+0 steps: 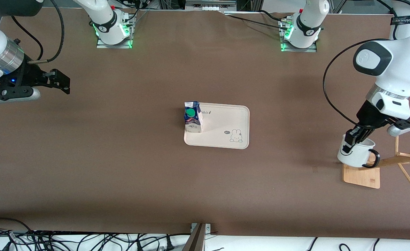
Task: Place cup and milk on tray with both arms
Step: 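Grasp the white mug rim with the left gripper and lift it off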
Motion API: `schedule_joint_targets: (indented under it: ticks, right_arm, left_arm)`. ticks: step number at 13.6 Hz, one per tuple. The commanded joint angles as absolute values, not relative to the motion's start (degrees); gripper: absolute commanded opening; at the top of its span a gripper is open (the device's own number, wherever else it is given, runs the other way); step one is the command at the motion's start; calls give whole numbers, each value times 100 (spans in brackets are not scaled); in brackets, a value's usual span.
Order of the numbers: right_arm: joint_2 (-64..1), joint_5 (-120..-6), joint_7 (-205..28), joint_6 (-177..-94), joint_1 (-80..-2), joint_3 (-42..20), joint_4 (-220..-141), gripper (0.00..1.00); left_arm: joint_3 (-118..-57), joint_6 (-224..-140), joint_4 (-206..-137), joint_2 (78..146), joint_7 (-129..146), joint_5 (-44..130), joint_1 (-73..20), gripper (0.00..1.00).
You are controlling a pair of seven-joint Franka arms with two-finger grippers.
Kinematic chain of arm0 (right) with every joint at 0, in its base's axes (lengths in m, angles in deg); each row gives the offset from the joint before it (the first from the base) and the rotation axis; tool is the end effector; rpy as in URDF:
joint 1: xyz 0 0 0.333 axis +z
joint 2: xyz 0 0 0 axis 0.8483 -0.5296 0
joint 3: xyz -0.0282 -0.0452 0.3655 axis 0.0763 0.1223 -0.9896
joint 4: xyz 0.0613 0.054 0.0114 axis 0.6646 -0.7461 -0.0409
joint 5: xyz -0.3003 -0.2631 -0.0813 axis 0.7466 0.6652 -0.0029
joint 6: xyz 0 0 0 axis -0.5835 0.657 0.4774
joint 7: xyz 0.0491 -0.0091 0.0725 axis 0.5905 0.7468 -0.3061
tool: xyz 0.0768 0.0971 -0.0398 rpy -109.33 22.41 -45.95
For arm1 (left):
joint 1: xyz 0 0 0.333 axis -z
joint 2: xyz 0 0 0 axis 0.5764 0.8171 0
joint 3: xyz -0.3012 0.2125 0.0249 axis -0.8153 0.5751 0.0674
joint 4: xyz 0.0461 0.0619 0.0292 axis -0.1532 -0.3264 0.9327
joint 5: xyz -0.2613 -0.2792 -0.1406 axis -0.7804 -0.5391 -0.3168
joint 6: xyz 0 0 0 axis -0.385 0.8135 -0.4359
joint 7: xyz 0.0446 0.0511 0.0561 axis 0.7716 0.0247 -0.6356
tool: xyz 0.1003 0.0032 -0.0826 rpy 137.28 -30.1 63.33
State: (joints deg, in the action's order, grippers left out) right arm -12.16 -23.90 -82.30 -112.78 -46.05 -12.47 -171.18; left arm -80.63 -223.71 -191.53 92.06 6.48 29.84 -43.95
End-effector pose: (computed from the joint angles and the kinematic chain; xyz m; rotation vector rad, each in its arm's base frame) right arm 0.5916 0.0790 0.6256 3.0910 0.1854 -0.0101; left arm 0.6367 -0.0137 0.4672 2.6615 0.5837 0.7549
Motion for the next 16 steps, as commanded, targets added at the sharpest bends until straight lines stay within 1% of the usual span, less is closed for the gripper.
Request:
schedule_joint_targets:
  ticks: [1,4,7,8,11,14,16]
  right_arm:
    - [-1154,-2327,-8202,-11230,-4625,-1254,-17127,100]
    - [-1145,-2336,-8202,-11187,-4633,-1166,-17179,100]
    - [-1145,-2327,-8202,-11169,-4633,-1139,-17179,100]
    - [-1145,-2327,-8202,-11169,-4633,-1139,-17179,100]
    - [-1145,-2336,-8202,-11160,-4633,-1139,-17171,100]
    - [-1145,-2327,-8211,-11160,-4625,-1139,-17179,100]
    - [-1145,-2327,-8211,-11169,-4625,-1139,-17179,100]
  left_arm:
    - [-8186,-21412,-18724,9088,711,3467,-4443,0]
    - [-8274,-19866,-18082,9097,694,4022,-4443,0]
    - [-8283,-17557,-17003,9219,685,4023,-4434,0]
    - [-8283,-16905,-16694,9281,676,4023,-4434,0]
    - [-8309,-15558,-16148,9405,685,4023,-4382,0]
    - [-8371,-14564,-16085,9413,676,4023,-4092,0]
    - [-8371,-14114,-16085,9457,659,4023,-3960,0]
